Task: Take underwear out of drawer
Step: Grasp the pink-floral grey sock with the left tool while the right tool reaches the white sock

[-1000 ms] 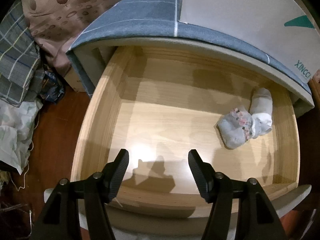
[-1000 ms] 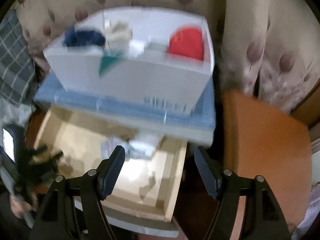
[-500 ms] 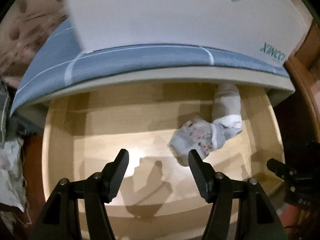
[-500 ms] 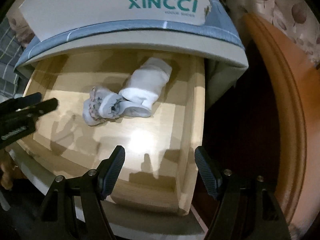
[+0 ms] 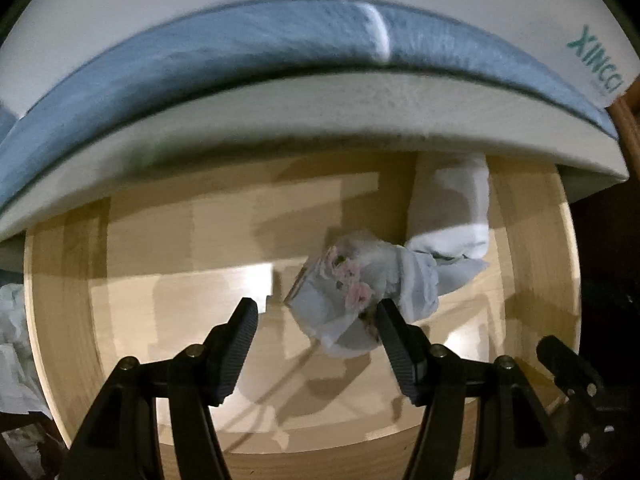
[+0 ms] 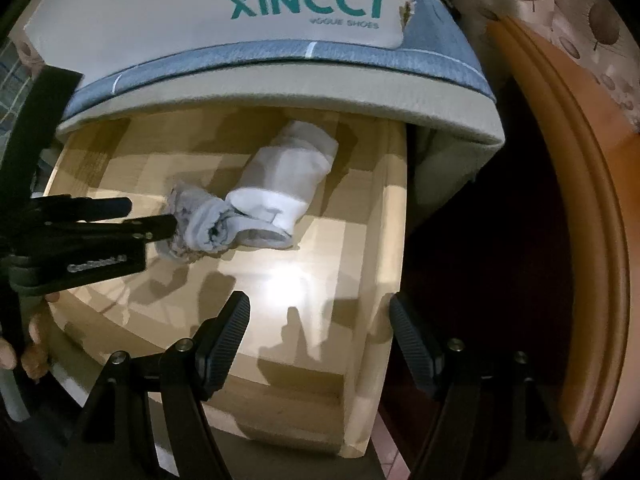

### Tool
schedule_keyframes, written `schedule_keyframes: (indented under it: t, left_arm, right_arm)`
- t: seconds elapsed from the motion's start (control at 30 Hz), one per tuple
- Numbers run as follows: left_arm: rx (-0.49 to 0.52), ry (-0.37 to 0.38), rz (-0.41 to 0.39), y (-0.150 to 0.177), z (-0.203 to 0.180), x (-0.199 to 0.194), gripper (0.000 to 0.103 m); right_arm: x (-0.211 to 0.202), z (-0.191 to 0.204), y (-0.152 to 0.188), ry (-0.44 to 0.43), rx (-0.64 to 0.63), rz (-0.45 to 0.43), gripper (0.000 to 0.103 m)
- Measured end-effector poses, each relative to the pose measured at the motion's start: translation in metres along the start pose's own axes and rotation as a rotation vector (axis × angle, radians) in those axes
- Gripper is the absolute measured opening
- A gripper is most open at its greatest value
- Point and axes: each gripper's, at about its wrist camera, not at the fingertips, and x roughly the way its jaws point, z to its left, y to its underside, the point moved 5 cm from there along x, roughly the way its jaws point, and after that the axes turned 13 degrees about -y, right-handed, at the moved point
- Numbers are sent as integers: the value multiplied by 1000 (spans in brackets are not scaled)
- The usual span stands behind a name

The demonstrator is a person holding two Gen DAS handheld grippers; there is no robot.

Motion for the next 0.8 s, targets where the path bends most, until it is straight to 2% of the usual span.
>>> schedule_keyframes:
  t: [0.2, 0.6, 0.7, 0.8]
  left_arm:
    - [51, -88, 57, -3, -10, 19, 65]
    - [114, -151, 118, -1, -4, 30, 67]
    - [136, -194, 131, 4, 1, 31, 67]
    - [115, -187, 167, 11, 12, 35, 67]
  right_arm:
    - [4, -5, -2, -6, 7, -2, 70]
    - [-5, 2, -9, 27, -45, -51, 70]
    - [0, 6, -14, 17, -55, -46, 70]
    - [9, 12, -17, 7, -63, -26, 70]
